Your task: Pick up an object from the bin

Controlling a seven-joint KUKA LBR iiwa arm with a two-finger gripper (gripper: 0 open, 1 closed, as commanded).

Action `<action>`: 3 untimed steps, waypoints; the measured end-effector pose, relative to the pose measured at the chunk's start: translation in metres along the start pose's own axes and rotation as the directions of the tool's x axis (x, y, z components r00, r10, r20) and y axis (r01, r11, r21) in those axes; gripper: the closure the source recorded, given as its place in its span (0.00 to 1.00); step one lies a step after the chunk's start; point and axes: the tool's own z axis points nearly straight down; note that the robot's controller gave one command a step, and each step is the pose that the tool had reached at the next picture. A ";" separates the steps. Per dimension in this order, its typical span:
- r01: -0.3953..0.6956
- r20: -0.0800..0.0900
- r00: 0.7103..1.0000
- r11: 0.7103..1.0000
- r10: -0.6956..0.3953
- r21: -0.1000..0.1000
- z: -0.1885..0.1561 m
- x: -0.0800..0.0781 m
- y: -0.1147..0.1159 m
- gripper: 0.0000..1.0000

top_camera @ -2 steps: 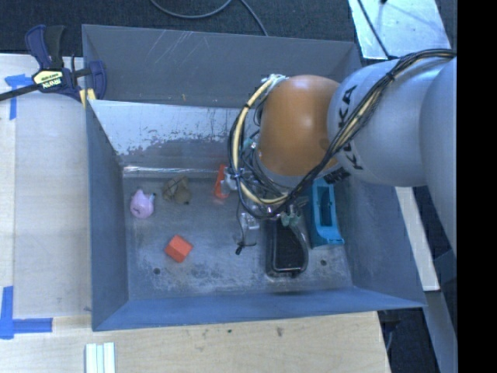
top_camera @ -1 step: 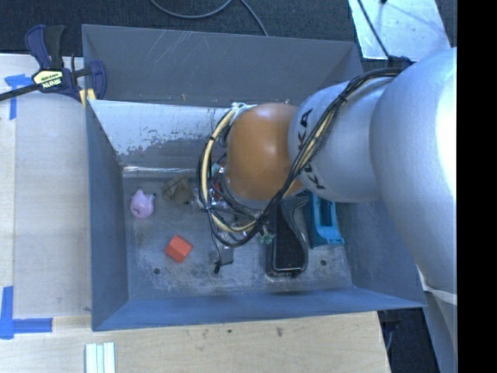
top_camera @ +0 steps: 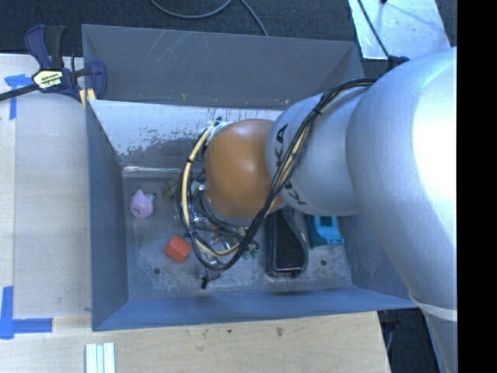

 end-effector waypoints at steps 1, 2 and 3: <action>0.121 0.010 0.993 0.993 -0.121 -0.002 -0.004 -0.005 0.023 1.00; 0.121 0.010 0.993 0.993 -0.120 -0.002 -0.004 -0.005 0.023 1.00; 0.136 0.012 0.991 0.991 -0.136 -0.002 -0.009 -0.010 0.020 1.00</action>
Offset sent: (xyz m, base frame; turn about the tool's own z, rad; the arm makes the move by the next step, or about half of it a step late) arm 0.0000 0.0000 0.0000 0.0000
